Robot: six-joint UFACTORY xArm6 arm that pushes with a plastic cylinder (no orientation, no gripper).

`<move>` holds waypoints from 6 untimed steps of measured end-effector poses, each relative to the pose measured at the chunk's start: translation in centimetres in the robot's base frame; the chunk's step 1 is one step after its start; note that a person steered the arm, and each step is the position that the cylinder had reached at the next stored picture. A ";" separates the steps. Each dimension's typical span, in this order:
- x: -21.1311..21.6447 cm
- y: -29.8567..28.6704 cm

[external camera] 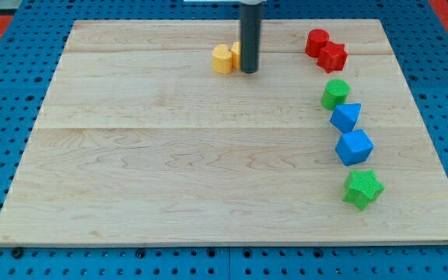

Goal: Slide the yellow blocks towards left

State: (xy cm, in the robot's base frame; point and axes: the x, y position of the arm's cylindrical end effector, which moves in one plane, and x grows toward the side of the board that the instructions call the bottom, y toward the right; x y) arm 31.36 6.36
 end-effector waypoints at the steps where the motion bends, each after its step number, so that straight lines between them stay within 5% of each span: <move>1: -2.1 3.4; 2: -5.2 1.5; 4: 1.4 -8.1; 6: 1.6 7.5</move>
